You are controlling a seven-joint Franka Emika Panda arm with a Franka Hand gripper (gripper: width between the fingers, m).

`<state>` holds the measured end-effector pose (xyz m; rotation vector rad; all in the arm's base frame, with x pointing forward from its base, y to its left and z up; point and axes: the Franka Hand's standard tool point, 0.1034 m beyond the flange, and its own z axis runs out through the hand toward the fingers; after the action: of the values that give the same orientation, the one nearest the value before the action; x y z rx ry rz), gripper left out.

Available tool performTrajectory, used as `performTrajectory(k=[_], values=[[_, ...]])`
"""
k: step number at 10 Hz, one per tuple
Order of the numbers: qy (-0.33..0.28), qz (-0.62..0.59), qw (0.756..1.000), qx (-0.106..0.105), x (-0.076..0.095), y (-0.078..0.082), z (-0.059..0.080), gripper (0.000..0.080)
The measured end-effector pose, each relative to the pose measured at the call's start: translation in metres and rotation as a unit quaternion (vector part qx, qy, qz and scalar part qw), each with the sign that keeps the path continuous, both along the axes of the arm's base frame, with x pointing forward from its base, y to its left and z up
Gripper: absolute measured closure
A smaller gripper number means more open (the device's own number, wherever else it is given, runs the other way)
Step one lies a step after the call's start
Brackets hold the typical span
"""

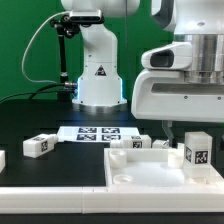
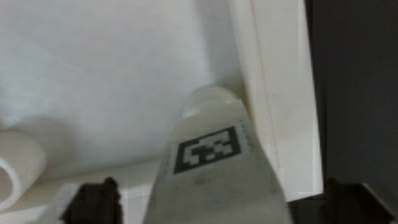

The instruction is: Assemble one leg

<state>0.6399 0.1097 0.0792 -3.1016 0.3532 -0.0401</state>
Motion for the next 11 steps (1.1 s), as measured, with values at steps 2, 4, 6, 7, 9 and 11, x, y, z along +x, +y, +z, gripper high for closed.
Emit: performTrajectory(k=[2, 4, 6, 7, 9, 11], values=[[0.001, -0.057, 0.998, 0.003, -0.0003, 0.0009, -0.0004, 0.0471], [0.003, -0.128, 0.992, 0.005, -0.0002, 0.0014, -0.001, 0.0515], [0.001, -0.281, 0.96, 0.001, 0.0008, 0.0034, -0.0014, 0.0515], [0.002, -0.364, 0.931, 0.005, 0.0007, 0.0039, -0.0013, 0.0515], [-0.003, -0.557, 0.83, 0.032, 0.0008, 0.0048, -0.0024, 0.0515], [-0.004, -0.607, 0.793, 0.05, -0.0017, 0.0048, -0.0027, 0.0515]])
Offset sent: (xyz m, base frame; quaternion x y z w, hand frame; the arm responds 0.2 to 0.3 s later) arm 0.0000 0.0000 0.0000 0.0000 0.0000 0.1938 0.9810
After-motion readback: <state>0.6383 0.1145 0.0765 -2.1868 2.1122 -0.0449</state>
